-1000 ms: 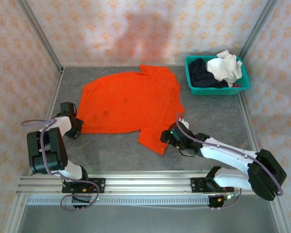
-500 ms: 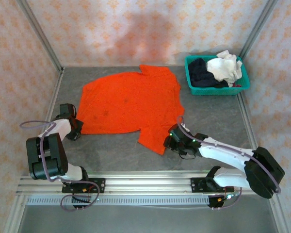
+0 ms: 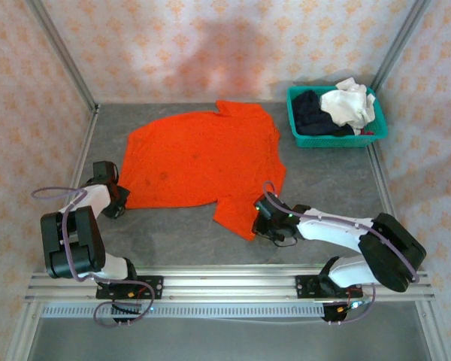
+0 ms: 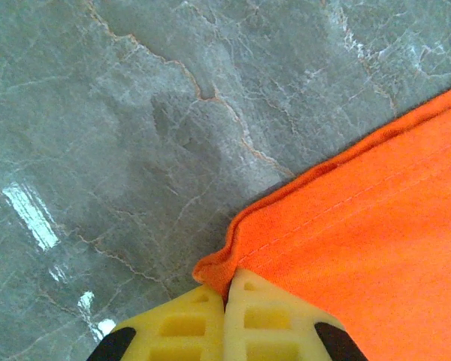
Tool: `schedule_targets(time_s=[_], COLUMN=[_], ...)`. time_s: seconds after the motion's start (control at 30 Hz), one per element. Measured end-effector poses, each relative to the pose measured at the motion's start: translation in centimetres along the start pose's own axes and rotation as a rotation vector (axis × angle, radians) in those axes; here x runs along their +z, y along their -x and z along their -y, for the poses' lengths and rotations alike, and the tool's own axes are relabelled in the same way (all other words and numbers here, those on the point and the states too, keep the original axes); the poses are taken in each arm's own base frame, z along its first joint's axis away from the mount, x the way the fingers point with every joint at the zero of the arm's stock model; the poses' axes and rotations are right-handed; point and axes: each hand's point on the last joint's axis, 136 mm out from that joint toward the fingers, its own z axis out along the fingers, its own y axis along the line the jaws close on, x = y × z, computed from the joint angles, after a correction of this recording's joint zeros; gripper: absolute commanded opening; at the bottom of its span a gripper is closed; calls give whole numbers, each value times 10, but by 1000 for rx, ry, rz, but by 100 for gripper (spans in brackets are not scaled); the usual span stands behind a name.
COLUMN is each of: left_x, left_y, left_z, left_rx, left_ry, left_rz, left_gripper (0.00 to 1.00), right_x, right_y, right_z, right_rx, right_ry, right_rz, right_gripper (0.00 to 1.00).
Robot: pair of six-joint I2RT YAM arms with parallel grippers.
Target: Fold and stack the t-shirts
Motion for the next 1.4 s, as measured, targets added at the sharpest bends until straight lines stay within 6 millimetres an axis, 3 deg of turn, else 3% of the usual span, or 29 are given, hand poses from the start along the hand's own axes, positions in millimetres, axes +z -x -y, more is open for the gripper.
schedule_targets(time_s=[0.3, 0.63, 0.83, 1.13, 1.4], left_x=[1, -2, -2, -3, -3], left_y=[-1, 0, 0, 0, 0], left_z=[-1, -1, 0, -1, -1], left_rx=[0, -1, -1, -1, -1], left_ry=[2, -5, -7, -4, -5], left_rz=[-2, 4, 5, 3, 3], left_gripper=[0, 0, 0, 0, 0], right_x=[-10, -8, -2, 0, 4], right_y=[14, 12, 9, 10, 10], right_z=[-34, -24, -8, -11, -13], right_rx=[-21, 8, 44, 23, 9], right_ry=[148, 126, 99, 109, 113], right_rz=[63, 70, 59, 57, 52], right_gripper=[48, 53, 47, 29, 20])
